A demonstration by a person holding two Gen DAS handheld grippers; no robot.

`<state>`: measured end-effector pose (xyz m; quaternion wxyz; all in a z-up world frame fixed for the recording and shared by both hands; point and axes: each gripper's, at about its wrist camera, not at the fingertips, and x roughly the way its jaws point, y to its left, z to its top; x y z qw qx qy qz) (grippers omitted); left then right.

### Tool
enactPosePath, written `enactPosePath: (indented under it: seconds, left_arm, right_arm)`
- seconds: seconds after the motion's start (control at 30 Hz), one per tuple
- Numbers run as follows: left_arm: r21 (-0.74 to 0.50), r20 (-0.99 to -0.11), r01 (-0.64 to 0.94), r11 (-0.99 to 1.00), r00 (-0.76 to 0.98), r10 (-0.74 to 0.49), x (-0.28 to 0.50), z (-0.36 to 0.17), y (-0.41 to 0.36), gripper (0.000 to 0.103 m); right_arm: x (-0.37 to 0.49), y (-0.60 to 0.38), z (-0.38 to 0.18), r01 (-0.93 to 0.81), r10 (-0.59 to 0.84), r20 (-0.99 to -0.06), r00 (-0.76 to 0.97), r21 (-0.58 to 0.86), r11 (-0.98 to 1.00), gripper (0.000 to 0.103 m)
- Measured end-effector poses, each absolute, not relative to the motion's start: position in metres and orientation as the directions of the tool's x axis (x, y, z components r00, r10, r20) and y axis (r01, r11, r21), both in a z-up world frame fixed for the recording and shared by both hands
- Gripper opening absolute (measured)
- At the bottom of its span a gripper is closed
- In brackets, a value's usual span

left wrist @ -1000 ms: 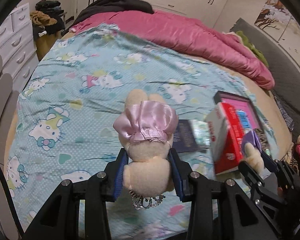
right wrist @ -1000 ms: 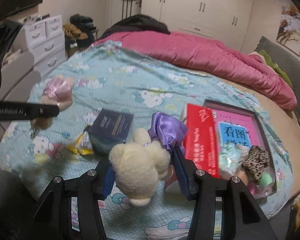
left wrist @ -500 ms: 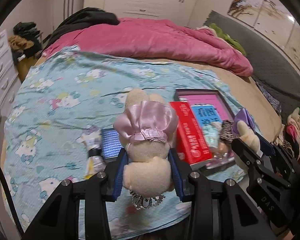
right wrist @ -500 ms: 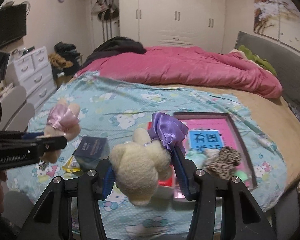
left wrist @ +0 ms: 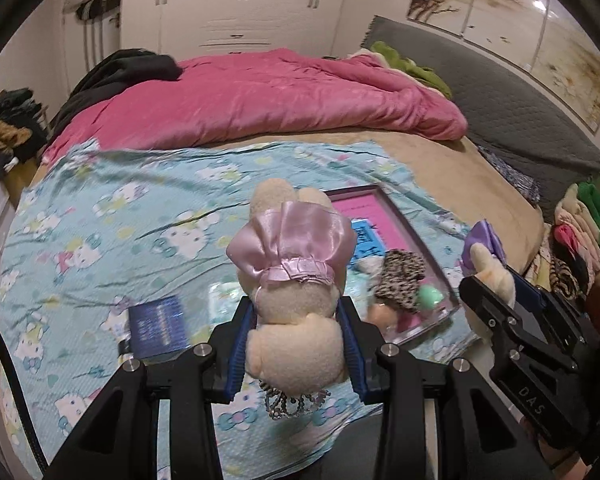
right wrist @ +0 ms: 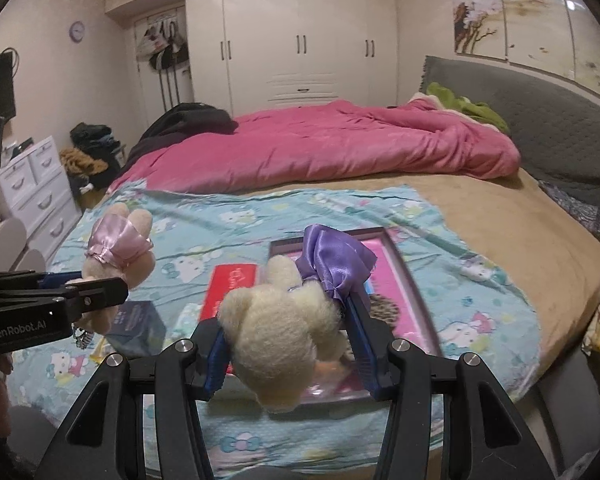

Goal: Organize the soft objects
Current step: 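Carry the pink-hat plush with the left tool while the right tool carries the teddy over the book box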

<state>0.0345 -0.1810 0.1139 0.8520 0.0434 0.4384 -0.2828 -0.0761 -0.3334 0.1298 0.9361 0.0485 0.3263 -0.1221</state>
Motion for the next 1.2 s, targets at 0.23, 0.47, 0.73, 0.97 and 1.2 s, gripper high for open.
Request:
enactPosePath:
  seconds: [0.23, 0.47, 0.73, 0.97, 1.2]
  left_arm:
    - [-0.160, -0.766, 0.573, 0.804, 0.441, -0.467, 0.030, 0.119, -0.219, 0.041]
    - [-0.166, -0.786, 0.600, 0.783, 0.398, -0.472, 0.035, 0.106, -0.250, 0.041]
    - [-0.179, -0.815, 0.624, 0.760, 0.338, -0.469, 0.047, 0.080, -0.284, 0.041]
    - [-0.167, -0.846, 0.635, 0.755, 0.301, -0.440, 0.054, 0.052, -0.307, 0.041]
    - [-0.162, -0.868, 0.640, 0.751, 0.269, -0.416, 0.060, 0.027, -0.326, 0.041]
  right_arm:
    - [-0.087, -0.367, 0.139, 0.303, -0.227, -0.608, 0.761, 0.023, 0.953, 0.054]
    - [-0.088, -0.393, 0.144, 0.326, -0.250, -0.604, 0.756, 0.017, 0.945, 0.054]
    - [-0.080, -0.414, 0.137, 0.332, -0.250, -0.611, 0.751, 0.022, 0.943, 0.054]
    - [-0.069, -0.428, 0.123, 0.319, -0.231, -0.626, 0.745, 0.029, 0.947, 0.054]
    - [-0.056, -0.447, 0.100, 0.314, -0.216, -0.653, 0.726, 0.035, 0.949, 0.054]
